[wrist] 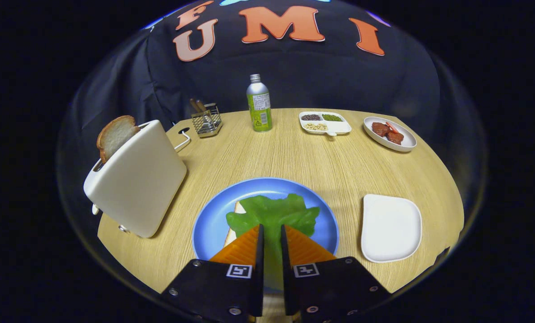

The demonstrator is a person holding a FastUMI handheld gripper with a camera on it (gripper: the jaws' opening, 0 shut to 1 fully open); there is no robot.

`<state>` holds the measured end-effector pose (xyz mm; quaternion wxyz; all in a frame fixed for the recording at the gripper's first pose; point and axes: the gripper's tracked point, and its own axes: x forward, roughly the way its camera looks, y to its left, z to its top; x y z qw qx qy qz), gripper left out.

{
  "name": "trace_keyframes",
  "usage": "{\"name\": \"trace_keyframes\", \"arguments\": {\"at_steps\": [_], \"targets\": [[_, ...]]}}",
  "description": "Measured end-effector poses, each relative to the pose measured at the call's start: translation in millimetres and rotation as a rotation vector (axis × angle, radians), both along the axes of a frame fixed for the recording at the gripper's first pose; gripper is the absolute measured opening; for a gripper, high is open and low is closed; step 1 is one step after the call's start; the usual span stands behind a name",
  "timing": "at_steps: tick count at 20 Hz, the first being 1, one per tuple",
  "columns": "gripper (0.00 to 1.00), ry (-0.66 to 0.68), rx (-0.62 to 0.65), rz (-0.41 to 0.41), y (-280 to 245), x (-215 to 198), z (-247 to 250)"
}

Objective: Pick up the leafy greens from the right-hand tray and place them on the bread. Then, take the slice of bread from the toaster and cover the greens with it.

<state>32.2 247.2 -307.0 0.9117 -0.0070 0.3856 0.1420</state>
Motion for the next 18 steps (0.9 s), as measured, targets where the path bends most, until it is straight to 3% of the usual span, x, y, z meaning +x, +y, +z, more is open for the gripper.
{"name": "trace_keyframes", "arguments": {"at_steps": [1, 2, 6, 8, 14, 18], "targets": [[0.22, 0.010, 0.022, -0.007, 0.7, -2.5, 7.0], [0.40, 0.009, 0.033, -0.020, 0.3, -0.6, 9.5], [0.80, -0.067, 0.025, -0.052, -2.1, 9.1, 53.4], [0.95, -0.114, 0.033, -0.078, 3.4, 14.8, 84.0], [0.99, -0.256, 0.050, -0.031, 60.9, 25.2, 176.7], [0.99, -0.333, 0.062, 0.022, 113.3, 24.0, 209.2]]}}
